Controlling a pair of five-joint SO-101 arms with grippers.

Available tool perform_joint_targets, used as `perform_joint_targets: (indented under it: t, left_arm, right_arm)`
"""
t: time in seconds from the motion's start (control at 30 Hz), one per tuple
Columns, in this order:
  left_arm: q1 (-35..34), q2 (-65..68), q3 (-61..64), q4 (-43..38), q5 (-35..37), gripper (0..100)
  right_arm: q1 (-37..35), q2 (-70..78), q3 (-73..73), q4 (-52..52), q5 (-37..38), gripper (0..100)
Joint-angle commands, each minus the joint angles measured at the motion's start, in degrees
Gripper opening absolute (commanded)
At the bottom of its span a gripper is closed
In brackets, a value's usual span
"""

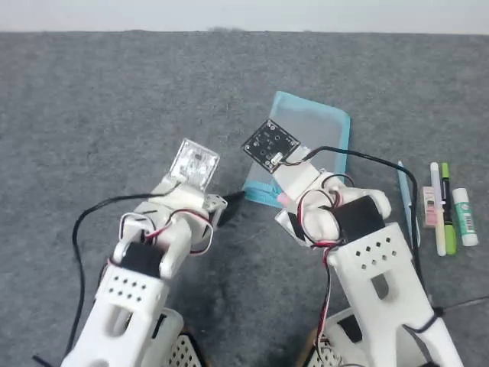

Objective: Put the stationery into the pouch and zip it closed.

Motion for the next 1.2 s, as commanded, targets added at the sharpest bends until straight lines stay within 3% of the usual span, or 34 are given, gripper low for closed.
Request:
perform_joint_targets:
  t: [0.0,0.2,0.43,0.6,0.87,1.17]
  left_arm:
    - [1.05,-4.66,-0.75,1.67,-0.62,29]
    - [0.79,1.14,-0.75,-2.2,-0.7,29]
    - [0.7,11.08,-1.89,-10.2,-0.7,29]
    - [0.62,15.91,-5.85,-10.29,-0.26,29]
    - [1.23,17.32,-6.2,-13.27,1.67,29]
    - [5.63,17.32,0.48,-24.79,1.49,24]
  right_arm:
    - [-0.48,-0.57,-3.52,0.31,-0.79,0.6]
    - [-5.58,-0.66,-8.44,5.32,-2.2,0.6]
    - [-6.37,-0.75,-9.23,7.69,-0.88,0.6]
    - [-8.92,-3.74,-9.23,11.03,0.7,0.6]
    - [-12.44,-8.48,-9.14,16.13,2.46,0.6]
    - [-12.53,-8.84,-9.14,16.22,2.37,0.6]
